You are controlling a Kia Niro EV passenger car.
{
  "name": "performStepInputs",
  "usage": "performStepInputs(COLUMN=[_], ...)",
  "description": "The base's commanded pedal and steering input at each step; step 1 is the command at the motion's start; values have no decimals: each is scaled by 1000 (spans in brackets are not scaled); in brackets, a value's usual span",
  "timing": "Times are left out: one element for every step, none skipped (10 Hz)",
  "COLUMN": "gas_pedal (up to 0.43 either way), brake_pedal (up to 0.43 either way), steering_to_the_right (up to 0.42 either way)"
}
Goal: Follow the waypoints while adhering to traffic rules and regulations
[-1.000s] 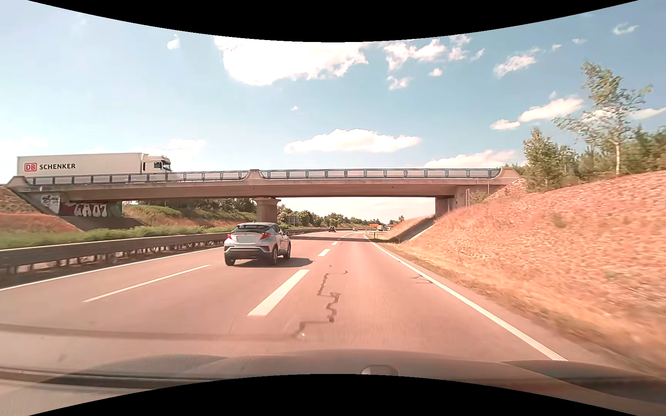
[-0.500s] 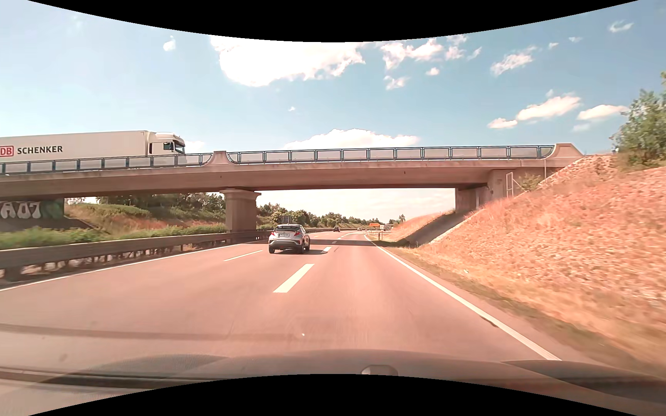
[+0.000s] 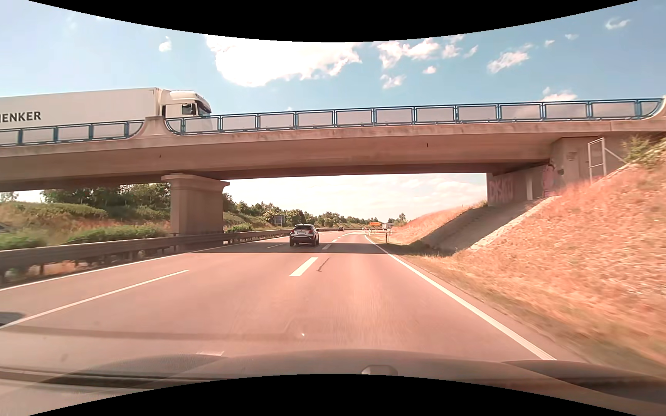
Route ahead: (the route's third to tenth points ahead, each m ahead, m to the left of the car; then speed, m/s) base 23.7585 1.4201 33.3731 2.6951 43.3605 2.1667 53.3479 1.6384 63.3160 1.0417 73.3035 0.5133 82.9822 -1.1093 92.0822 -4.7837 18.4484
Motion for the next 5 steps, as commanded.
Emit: performStepInputs(gas_pedal=[0,0,0,0,0], brake_pedal=[195,195,195,195,195], steering_to_the_right=[1,1,1,0,0])
